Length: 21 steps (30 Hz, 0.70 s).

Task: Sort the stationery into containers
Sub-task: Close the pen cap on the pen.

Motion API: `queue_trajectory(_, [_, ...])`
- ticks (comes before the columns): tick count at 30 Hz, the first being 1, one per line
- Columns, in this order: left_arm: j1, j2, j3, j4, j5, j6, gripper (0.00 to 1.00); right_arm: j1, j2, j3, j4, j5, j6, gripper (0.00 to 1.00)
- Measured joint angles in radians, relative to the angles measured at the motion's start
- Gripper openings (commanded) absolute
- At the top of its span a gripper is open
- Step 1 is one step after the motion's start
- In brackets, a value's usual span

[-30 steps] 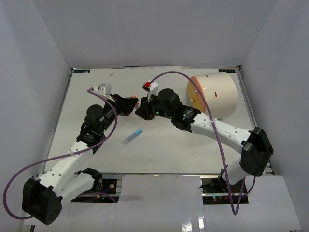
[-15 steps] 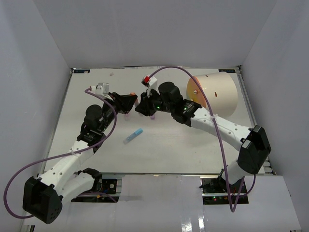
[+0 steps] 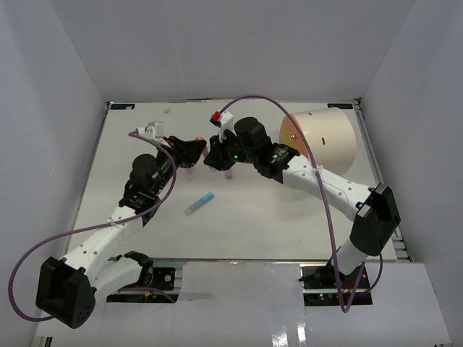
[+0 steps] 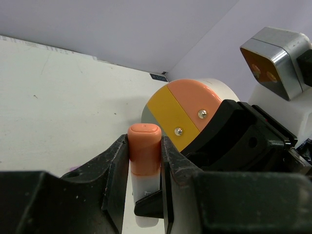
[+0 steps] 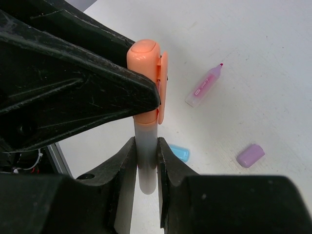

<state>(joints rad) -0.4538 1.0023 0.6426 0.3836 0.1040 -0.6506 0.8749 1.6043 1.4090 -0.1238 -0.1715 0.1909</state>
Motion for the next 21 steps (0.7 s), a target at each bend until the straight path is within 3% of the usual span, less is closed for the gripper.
queue_trajectory(21, [-0.005,0.058,0.018,0.023,-0.047,-0.058,0.00,-0.020,0.056,0.102,-0.102,-0.001,-0.027,0.08])
